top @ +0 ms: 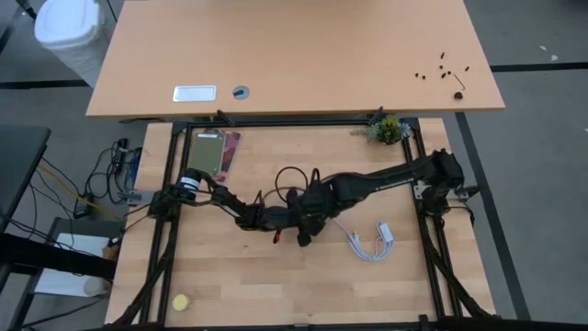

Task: Screw lightbulb
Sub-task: Remove the white lightbulb from the desk lamp

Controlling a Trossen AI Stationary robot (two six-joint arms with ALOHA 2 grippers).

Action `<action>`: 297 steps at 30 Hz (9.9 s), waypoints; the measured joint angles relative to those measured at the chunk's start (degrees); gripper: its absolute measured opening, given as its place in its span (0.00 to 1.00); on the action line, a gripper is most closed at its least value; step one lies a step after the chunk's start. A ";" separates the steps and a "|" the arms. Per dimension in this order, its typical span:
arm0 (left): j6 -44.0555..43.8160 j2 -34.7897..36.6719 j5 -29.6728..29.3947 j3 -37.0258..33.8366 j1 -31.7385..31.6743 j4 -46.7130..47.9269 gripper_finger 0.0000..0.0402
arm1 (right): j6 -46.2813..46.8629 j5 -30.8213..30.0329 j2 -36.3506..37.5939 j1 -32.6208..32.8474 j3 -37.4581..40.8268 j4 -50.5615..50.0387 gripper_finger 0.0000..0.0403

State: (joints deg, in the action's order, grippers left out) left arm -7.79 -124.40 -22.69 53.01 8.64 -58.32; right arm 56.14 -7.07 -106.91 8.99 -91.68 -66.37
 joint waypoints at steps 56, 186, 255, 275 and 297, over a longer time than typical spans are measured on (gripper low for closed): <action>0.12 0.07 -0.01 0.10 0.00 0.43 0.47 | 0.84 3.23 0.04 -4.71 4.57 7.93 0.93; 3.11 0.07 -0.33 0.13 -0.15 0.75 0.47 | -5.04 -6.46 0.22 0.14 6.60 9.58 0.68; 2.86 0.11 -0.77 0.07 -0.31 1.24 0.47 | 1.41 -11.03 0.55 0.39 5.99 6.59 0.87; 2.94 0.11 -0.60 0.11 -0.22 1.48 0.47 | 25.31 -31.86 0.16 9.19 12.64 13.30 0.86; 2.79 0.13 -0.64 0.12 -0.28 2.37 0.47 | 23.63 -45.11 0.13 13.52 20.50 26.69 0.64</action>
State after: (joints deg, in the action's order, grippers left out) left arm -4.99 -124.27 -23.33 53.14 8.36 -55.95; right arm 79.77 -52.18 -106.78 22.50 -71.18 -39.68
